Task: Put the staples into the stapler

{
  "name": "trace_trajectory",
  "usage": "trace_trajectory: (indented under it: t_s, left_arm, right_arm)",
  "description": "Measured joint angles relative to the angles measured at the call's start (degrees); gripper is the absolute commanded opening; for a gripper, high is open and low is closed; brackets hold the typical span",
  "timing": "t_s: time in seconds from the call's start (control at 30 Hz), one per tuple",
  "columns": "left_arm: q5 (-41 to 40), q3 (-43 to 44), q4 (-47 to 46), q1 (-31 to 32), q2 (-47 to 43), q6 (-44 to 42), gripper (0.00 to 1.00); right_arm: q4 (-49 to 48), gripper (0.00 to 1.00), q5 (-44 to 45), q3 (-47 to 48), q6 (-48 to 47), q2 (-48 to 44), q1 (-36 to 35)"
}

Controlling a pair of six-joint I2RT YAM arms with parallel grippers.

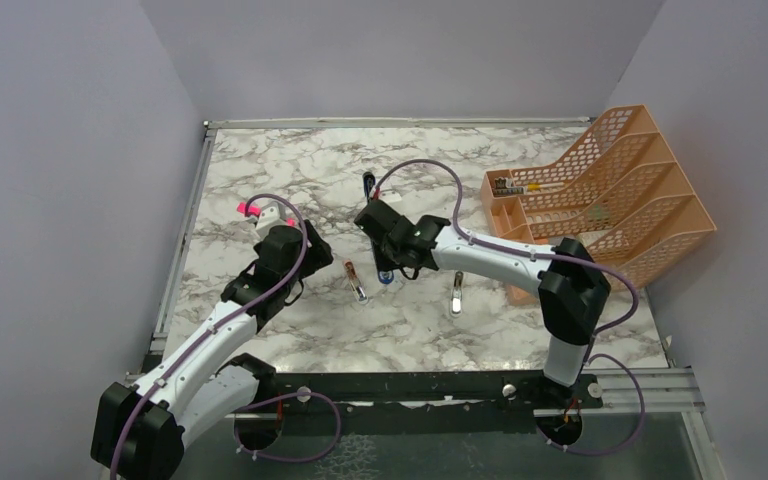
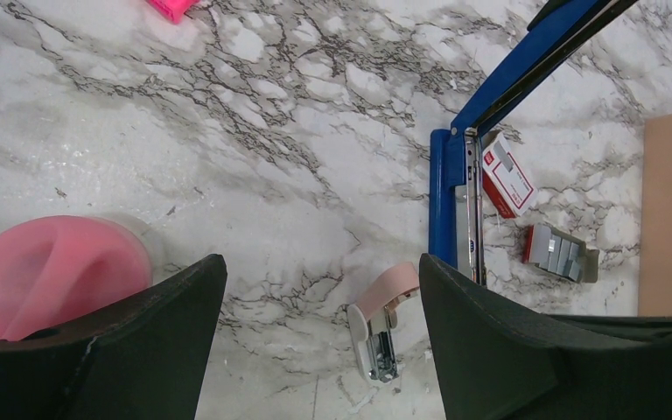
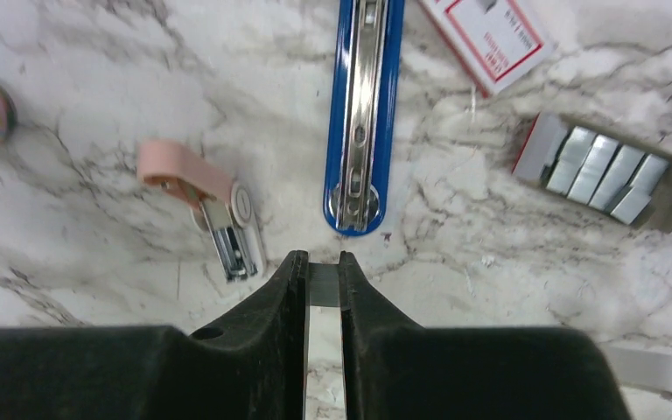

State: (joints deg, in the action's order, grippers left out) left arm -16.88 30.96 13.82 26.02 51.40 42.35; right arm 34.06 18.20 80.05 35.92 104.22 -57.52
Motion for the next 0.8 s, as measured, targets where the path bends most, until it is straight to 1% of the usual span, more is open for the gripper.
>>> trace_trajectory:
  t_s: [0.13, 0.3, 0.47, 0.8]
  left_arm:
    - [0.00, 0.00, 0.00, -0.17, 0.13, 0.00, 0.82]
    - [0.00, 0.00, -0.02, -0.20, 0.81, 0.00, 0.82]
    - [0.02, 0.00, -0.09, -0.46, 1.40, 0.02, 0.82]
    - [0.02, 0.00, -0.50, -0.52, 1.86, 0.02, 0.82]
  right_arm:
    - [-2.34, 0.19, 0.81, 2.27, -1.18, 1.14, 2.27]
    - [-5.81, 0.19, 0.85, 2.49, -3.15, 4.26, 4.33]
    - [-7.91, 0.19, 0.81, 3.10, -4.72, 7.21, 4.68]
    - [-12.00, 0.19, 0.81, 4.02, -7.08, 8.98, 5.16]
